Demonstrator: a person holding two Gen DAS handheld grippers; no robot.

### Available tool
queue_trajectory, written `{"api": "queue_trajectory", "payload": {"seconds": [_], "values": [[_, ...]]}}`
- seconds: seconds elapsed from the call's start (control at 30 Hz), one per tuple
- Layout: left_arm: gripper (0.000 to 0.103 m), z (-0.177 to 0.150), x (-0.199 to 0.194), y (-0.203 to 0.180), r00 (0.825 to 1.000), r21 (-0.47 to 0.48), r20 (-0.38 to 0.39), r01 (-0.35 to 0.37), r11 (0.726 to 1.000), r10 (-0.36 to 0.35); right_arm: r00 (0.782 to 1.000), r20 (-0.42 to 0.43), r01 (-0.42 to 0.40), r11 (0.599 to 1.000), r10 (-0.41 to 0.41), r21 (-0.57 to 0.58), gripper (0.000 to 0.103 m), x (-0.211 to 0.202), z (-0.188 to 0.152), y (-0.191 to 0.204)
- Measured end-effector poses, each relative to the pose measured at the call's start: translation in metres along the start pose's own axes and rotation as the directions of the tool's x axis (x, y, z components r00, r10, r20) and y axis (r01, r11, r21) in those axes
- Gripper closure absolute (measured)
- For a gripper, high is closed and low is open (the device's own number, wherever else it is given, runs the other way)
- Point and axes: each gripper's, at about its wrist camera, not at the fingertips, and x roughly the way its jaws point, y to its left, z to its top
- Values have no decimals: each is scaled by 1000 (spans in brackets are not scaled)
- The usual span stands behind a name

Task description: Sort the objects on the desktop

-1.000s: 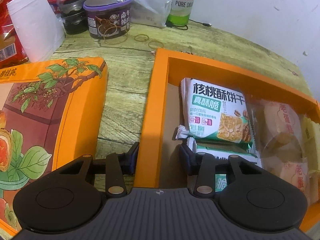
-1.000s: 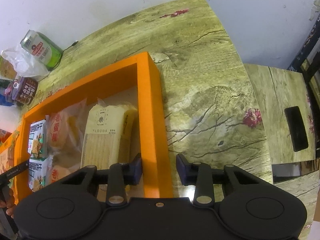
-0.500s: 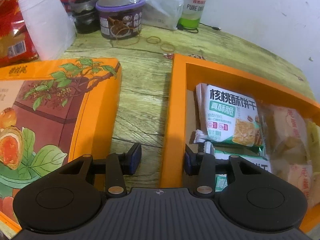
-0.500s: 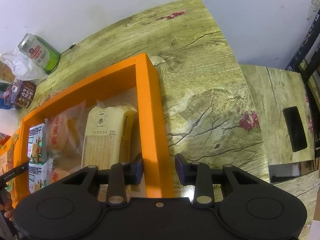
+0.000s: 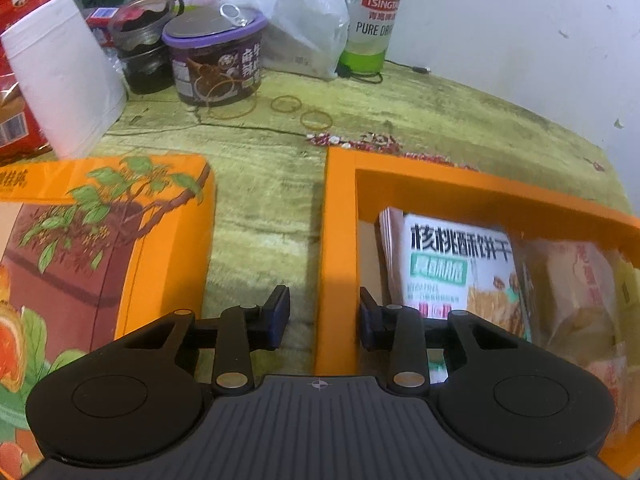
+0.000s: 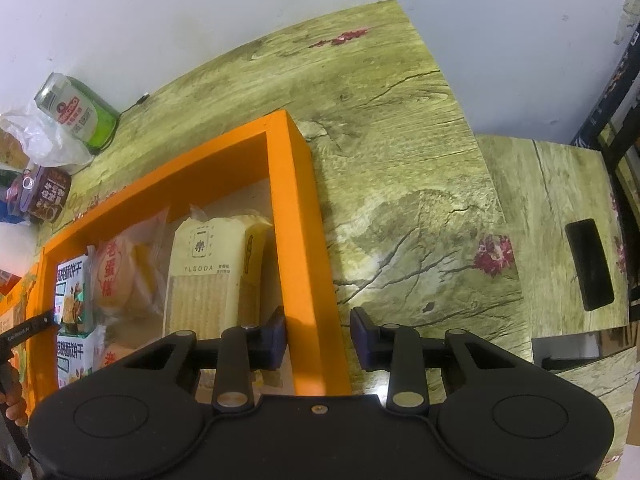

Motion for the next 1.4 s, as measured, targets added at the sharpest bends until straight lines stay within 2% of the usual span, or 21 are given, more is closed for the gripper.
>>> {"api": "queue_trajectory", "payload": {"seconds": [0.33, 0.43, 0.47, 0.63, 0.8, 0.93, 1.17, 1.27, 1.4], "values": [[69, 19, 15, -17, 1000, 38, -7, 22, 999, -22, 1000, 5, -1, 1000, 1, 22, 72, -4, 0, -4], [65, 15, 9, -15, 1000, 46, -16, 21, 999, -21, 999, 36, -16, 1000, 16, 9, 60, -19, 1, 1], [63, 13, 6, -14, 1000, 50, -18, 20, 999, -19, 999, 46, -21, 1000, 20, 6, 52, -25, 2, 3], [58, -4, -16, -4, 999, 44, -19, 30, 999, -29, 992, 86, -83, 994, 88, -68, 37, -44, 10, 36], [58, -22, -26, 2, 999, 17, -26, 39, 999, -39, 998, 21, -57, 989, 60, -140, 36, -16, 12, 66], [58, -32, -27, 4, 998, 5, -32, 47, 999, -46, 1000, -25, -3, 988, -1, -155, 36, 0, 11, 74], [58, -36, -25, 7, 998, -2, -34, 49, 999, -49, 996, -75, 31, 980, -47, -196, 36, 19, 12, 84], [58, -37, -24, 9, 998, -12, -33, 49, 999, -49, 994, -91, 41, 969, -64, -242, 46, 26, 12, 90], [58, -39, -24, 13, 998, -30, -36, 48, 998, -49, 992, -88, 55, 943, -89, -327, 47, 26, 10, 97]]}}
